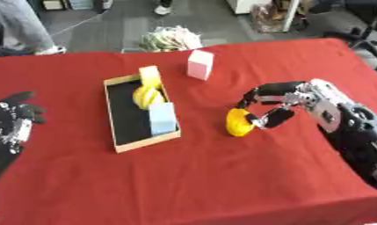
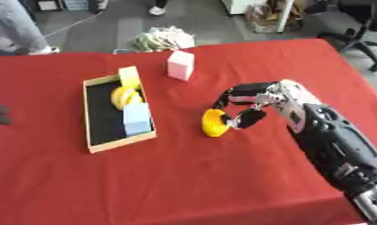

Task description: Pick up objects on the table and place them in the box.

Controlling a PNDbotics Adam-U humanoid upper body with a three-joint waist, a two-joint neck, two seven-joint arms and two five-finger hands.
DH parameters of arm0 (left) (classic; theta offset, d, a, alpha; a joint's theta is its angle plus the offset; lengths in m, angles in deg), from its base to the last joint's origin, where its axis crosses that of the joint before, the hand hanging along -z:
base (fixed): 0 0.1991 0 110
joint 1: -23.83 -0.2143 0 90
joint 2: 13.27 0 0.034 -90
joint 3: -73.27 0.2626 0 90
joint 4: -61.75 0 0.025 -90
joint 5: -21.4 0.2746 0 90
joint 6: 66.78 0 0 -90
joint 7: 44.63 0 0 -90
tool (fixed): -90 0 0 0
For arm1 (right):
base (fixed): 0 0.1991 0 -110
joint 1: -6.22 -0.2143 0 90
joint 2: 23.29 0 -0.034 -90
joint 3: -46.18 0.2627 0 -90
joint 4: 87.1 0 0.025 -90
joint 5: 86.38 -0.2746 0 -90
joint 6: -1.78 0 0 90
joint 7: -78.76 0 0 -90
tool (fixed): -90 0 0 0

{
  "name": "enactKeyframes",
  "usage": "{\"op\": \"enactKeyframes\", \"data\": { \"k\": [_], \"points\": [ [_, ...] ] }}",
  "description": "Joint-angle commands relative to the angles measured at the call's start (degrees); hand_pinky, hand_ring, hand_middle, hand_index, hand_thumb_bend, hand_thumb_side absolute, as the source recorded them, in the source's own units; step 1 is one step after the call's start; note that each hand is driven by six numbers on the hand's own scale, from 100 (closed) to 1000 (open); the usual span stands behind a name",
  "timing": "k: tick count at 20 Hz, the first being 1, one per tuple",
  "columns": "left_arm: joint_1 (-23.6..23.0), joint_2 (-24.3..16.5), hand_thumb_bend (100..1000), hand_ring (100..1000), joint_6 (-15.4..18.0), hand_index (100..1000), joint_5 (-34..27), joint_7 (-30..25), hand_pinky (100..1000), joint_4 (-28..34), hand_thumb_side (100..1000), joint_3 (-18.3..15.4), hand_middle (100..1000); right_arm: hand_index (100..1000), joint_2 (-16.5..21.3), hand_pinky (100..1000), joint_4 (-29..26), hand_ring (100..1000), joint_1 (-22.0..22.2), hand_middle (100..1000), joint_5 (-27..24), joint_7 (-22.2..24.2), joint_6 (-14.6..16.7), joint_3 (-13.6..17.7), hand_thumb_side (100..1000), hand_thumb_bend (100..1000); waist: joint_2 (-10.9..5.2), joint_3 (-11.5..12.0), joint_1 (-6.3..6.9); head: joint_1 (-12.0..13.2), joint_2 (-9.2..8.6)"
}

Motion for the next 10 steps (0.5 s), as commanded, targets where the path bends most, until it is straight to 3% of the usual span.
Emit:
{"op": "enactKeyframes", "data": {
  "k": [1,3,4,5,10],
  "points": [
    [0.2,-0.1,100,621,0.1,868,0.3,-0.2,780,0.4,711,-0.2,615,647,0.7,755,-0.5,708,-0.2,572,0.1,6.0,8.3,0.2,304,100,-1.57,-0.1,-0.21,0.0,0.23],
    [0.1,0.1,100,620,0.0,868,0.3,-0.1,780,0.3,713,-0.2,615,445,0.5,727,-1.0,669,0.0,512,-1.1,2.1,8.0,0.8,272,100,-1.57,-0.1,-0.14,-0.1,0.23],
    [0.1,0.2,100,620,0.0,868,0.2,0.0,780,0.3,714,-0.2,615,379,0.5,711,-1.4,647,0.1,494,-1.8,-0.5,7.7,1.0,349,100,-1.57,-0.1,-0.12,0.0,0.23],
    [0.1,0.3,100,620,0.1,868,0.2,0.0,780,0.3,712,-0.2,615,362,0.5,706,-1.9,640,0.1,489,-2.8,-3.4,7.4,1.2,242,100,-1.57,-0.1,-0.11,0.0,0.23],
    [0.0,0.6,100,619,0.1,868,0.1,0.2,780,0.2,713,-0.4,614,327,0.6,683,-5.5,605,-1.3,471,-6.9,-11.4,6.3,2.1,187,100,-1.67,-0.1,-0.14,-0.2,0.23]
  ]
}}
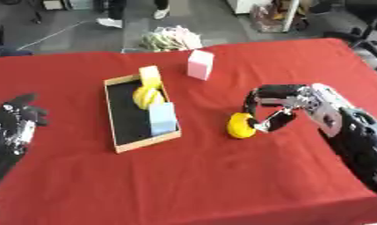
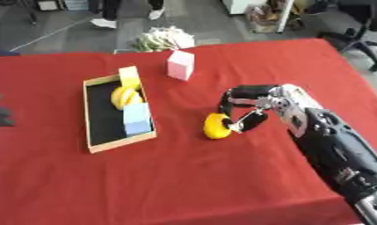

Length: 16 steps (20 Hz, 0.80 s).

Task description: Pick up objects on the table and place them in the box.

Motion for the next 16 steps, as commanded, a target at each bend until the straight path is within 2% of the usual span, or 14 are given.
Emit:
{"op": "enactKeyframes", "data": {
  "k": [1,5,9,12,16],
  "points": [
    [0.3,-0.2,100,619,0.1,868,0.0,0.3,780,0.6,714,-0.5,614,327,0.9,682,-3.3,603,-2.5,471,-3.7,-2.5,-0.2,1.2,182,100,-1.72,0.0,-0.14,-0.3,0.23],
    [0.2,0.1,100,619,0.2,868,-0.1,0.4,780,0.7,712,-0.6,613,326,-0.1,684,-4.7,601,-6.5,475,-7.3,-1.2,-1.8,1.8,171,100,-1.93,0.6,-0.05,-0.4,0.23],
    [0.3,0.9,100,619,0.4,867,-0.4,0.2,779,1.0,707,-0.3,613,326,-4.8,680,-2.4,595,-11.6,480,-7.1,-0.6,-3.3,3.1,151,100,-2.17,2.1,0.41,-0.8,0.23],
    [0.8,1.8,100,618,0.5,867,-0.7,-0.2,778,1.2,704,0.1,612,326,-9.9,677,1.1,591,-15.1,481,-4.4,-1.3,-4.2,4.8,138,100,-2.36,4.1,0.77,-1.6,0.23],
    [1.9,3.1,100,617,0.8,866,-1.3,-0.9,777,1.1,703,0.9,610,328,-15.7,684,6.9,598,-18.2,494,3.2,-4.2,-5.5,7.7,144,100,-2.36,7.6,1.09,-3.3,0.23]
  ]
}}
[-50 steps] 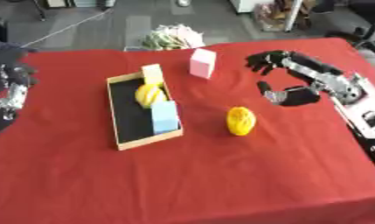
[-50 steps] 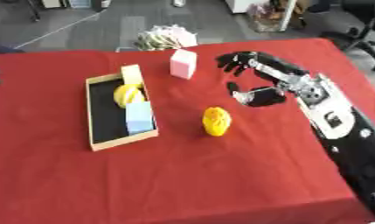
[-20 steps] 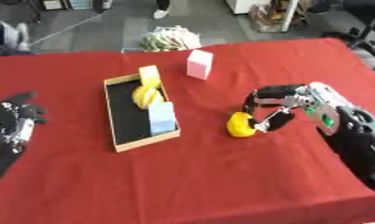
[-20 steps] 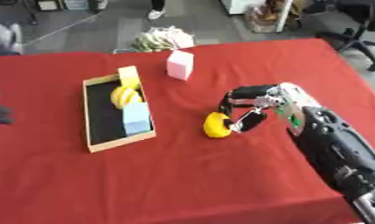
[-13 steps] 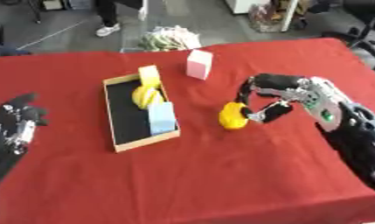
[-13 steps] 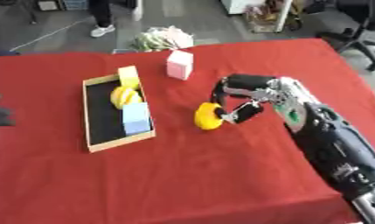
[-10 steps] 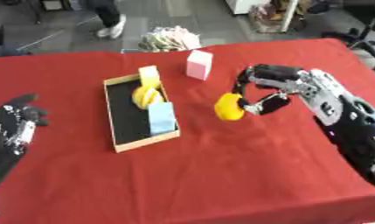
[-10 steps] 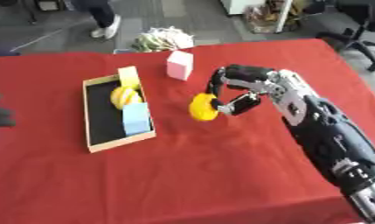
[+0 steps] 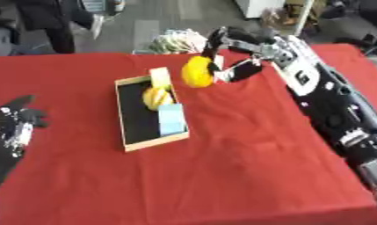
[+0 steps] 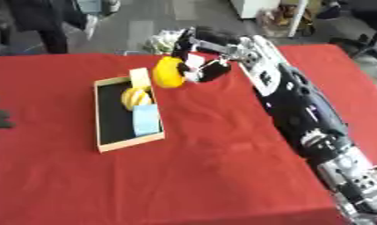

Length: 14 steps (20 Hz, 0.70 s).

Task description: Pick up objects on the table and place them in the box.

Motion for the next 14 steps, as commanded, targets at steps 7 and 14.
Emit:
{"op": "enactKeyframes", "data": {
  "k": [7,14],
  "points": [
    [3.3,1.8,100,617,0.5,867,-1.1,-2.3,784,0.7,706,1.7,611,328,-7.4,677,10.8,605,-4.1,510,23.4,-14.0,-10.2,9.1,173,100,-0.49,6.6,1.26,-5.6,0.23],
    [4.0,2.0,100,615,0.4,865,-0.8,-2.9,784,0.6,710,2.0,608,331,-8.7,680,16.5,619,-4.0,537,35.7,-24.7,-23.1,13.4,203,100,0.24,9.5,1.21,-7.4,0.22]
  ]
}}
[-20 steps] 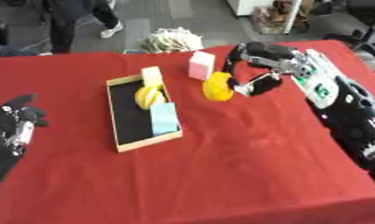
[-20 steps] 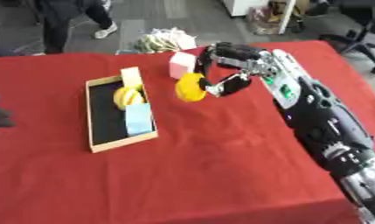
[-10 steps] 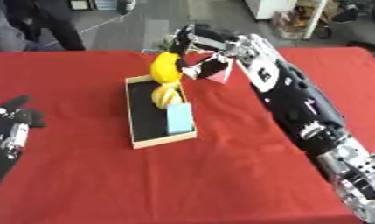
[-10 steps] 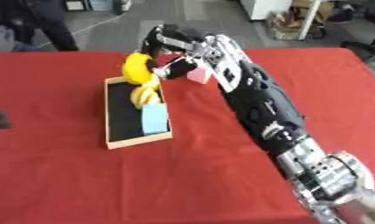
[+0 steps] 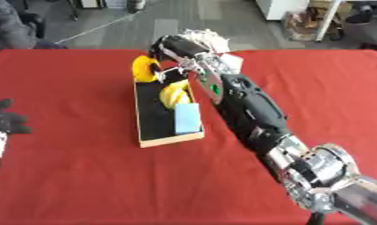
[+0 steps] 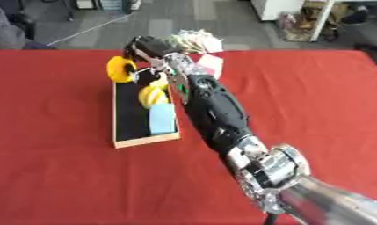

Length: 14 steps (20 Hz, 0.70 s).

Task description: Pick up objects on the table and place them in the box.

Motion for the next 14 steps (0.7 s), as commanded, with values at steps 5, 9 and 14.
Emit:
{"op": "enactKeyframes", "data": {
  "k": [5,9,14],
  "points": [
    [0.9,-0.2,100,614,-0.1,866,0.2,-0.2,785,0.6,713,0.1,607,356,0.0,691,2.8,640,-0.6,558,10.6,-8.5,-9.5,1.9,243,100,0.40,0.8,0.98,-0.6,0.05],
    [0.8,-0.1,100,614,-0.2,866,0.5,-0.2,786,0.6,715,0.1,607,481,-0.1,698,4.3,658,-0.3,585,13.6,-10.3,-11.4,2.4,259,100,0.56,1.2,0.96,-0.7,-0.18],
    [0.8,0.0,100,614,-0.2,867,0.4,-0.4,788,0.7,716,0.0,608,700,0.1,719,4.8,699,-0.4,646,15.1,-10.4,-11.4,2.5,286,100,0.60,0.9,0.92,-0.6,-0.25]
  ]
}}
